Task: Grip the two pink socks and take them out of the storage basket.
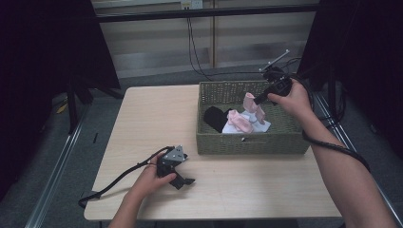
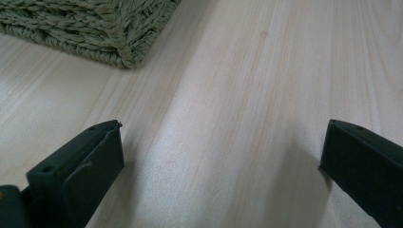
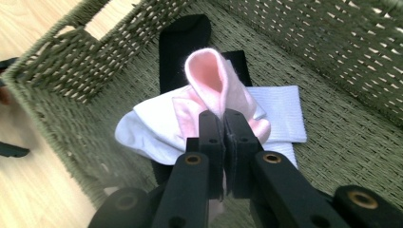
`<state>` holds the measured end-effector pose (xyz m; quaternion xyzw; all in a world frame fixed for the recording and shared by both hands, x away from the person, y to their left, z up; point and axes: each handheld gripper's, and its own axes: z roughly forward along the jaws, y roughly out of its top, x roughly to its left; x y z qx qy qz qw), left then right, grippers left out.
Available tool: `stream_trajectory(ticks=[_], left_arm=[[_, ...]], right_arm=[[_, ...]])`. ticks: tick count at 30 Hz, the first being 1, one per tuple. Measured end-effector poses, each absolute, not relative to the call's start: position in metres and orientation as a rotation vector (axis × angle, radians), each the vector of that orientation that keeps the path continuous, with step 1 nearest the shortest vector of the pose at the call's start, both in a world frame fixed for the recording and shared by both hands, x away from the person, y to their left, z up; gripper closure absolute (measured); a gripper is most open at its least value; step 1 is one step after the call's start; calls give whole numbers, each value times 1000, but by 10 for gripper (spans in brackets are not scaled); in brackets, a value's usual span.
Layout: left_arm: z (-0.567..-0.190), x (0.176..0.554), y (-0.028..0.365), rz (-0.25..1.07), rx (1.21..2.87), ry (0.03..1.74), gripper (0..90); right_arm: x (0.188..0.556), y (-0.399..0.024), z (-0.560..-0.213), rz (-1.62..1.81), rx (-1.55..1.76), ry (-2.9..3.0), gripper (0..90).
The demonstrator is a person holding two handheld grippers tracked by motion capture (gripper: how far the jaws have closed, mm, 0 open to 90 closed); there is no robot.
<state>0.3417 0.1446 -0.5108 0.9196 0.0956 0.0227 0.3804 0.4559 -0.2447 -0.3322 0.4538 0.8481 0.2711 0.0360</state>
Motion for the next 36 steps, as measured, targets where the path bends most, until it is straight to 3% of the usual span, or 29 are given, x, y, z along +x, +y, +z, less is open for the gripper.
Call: stream_trajectory(ticks=[36], left_arm=[[-511, 342, 144, 57, 2346, 248, 0]], right_arm=[[394, -234, -272, 936, 1157, 2756, 868]])
